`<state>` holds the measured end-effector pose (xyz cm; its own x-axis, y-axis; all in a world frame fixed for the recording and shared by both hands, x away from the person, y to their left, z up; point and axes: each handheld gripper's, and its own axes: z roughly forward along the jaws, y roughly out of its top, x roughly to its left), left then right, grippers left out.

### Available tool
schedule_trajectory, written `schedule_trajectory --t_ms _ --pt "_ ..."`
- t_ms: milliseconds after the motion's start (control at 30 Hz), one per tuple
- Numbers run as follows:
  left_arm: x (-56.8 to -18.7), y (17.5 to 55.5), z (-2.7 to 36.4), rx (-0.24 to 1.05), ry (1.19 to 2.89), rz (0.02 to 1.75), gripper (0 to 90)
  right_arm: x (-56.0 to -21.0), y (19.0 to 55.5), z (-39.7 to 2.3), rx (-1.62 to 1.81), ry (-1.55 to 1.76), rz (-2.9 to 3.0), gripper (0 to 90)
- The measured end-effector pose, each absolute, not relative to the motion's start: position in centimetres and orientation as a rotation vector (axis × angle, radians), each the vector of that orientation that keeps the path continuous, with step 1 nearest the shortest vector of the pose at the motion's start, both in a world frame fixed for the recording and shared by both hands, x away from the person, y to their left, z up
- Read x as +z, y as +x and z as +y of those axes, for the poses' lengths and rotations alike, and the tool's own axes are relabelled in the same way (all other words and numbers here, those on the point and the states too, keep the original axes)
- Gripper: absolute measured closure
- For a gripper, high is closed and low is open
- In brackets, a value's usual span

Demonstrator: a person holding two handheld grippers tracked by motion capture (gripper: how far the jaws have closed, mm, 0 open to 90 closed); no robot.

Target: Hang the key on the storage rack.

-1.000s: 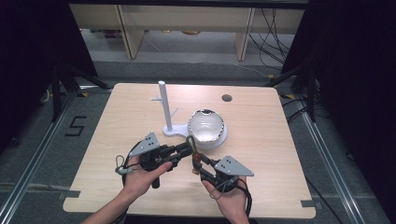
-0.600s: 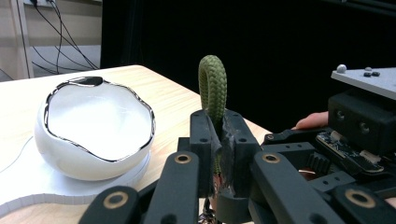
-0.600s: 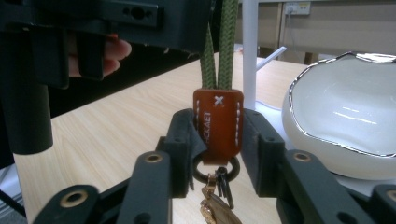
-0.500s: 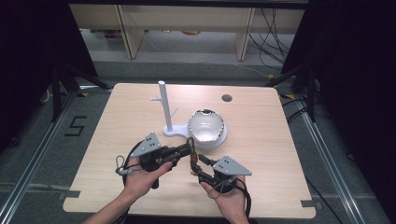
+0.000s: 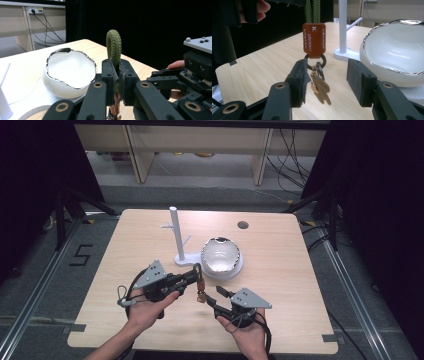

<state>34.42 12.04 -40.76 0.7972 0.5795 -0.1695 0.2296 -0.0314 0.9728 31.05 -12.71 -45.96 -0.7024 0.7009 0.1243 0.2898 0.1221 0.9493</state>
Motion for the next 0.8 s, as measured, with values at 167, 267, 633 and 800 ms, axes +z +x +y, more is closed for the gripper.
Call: schedule_trajectory --t_ms 167,267,633,800 --pt "-40.7 34.4 12.4 0.336 1.619 0.674 83.4 -46.0 31.1 -13.0 1.605 0.963 2.052 51.6" --pt "-40.7 34.4 12.7 0.343 1.616 0.682 83.4 -45.9 30.9 -13.2 1.592 0.987 2.054 51.6" --pt "-40.6 34.5 14.0 0.376 1.612 0.697 83.3 -46.4 30.9 -14.1 1.577 0.998 2.057 51.6" --pt "-40.5 34.5 14.6 0.385 1.602 0.711 83.3 -46.6 30.8 -14.6 1.563 1.015 2.062 51.4"
